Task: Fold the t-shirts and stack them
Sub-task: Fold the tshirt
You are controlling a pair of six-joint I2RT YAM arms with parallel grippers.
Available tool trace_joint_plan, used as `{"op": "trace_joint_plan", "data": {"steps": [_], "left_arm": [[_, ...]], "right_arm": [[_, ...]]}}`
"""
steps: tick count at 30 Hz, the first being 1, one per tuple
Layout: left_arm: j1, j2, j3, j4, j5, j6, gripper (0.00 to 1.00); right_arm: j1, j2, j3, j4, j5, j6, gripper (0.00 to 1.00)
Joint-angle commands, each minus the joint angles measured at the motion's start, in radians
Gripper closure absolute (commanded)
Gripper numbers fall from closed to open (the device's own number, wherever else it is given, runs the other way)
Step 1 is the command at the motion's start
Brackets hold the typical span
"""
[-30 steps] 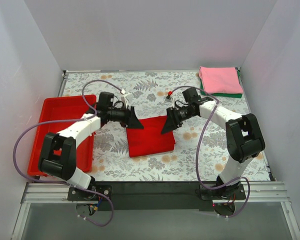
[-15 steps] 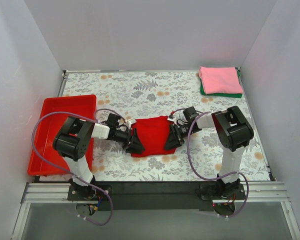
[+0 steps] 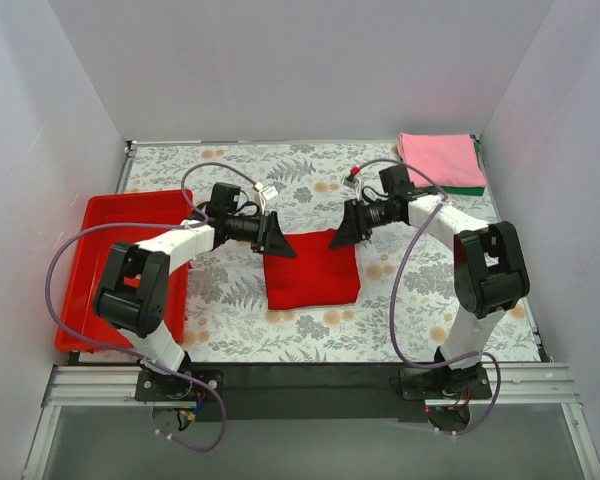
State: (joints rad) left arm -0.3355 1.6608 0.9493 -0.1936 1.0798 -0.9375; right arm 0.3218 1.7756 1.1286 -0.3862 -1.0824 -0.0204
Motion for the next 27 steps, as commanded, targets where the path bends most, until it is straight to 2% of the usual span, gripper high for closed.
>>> {"op": "trace_joint_plan", "data": {"steps": [1,5,10,13,17,19,23,25,27], "left_arm": [[0.013,0.08,0.057,0.081,-0.032,-0.035,0.6],[0.055,0.186,0.095,0.233,-0.052,-0.122,0.61],[0.099,0.318,0.164,0.311,-0.07,-0.181,0.62],[0.125,0.405,0.206,0.315,-0.075,-0.202,0.62],[0.13,0.429,0.25,0.306,-0.072,-0.19,0.62],[0.13,0.401,0.276,0.301,-0.064,-0.19,0.62],[0.121,0.3,0.348,0.2,-0.119,-0.066,0.58],[0.101,0.193,0.327,0.131,-0.161,0.038,0.55],[0.069,0.11,0.263,0.111,-0.269,0.126,0.53]], "right_arm": [[-0.007,0.063,0.14,0.013,0.076,-0.046,0.55],[-0.029,0.174,0.195,0.079,0.101,-0.018,0.57],[-0.059,0.314,0.23,0.165,0.131,-0.001,0.58],[-0.066,0.384,0.252,0.193,0.162,0.004,0.59],[-0.072,0.435,0.307,0.198,0.187,0.011,0.57],[-0.076,0.426,0.358,0.198,0.182,0.04,0.52],[-0.086,0.332,0.386,0.196,0.119,0.132,0.44],[-0.092,0.216,0.329,0.196,0.116,0.158,0.39],[-0.099,0.089,0.271,0.196,0.133,0.169,0.37]]}}
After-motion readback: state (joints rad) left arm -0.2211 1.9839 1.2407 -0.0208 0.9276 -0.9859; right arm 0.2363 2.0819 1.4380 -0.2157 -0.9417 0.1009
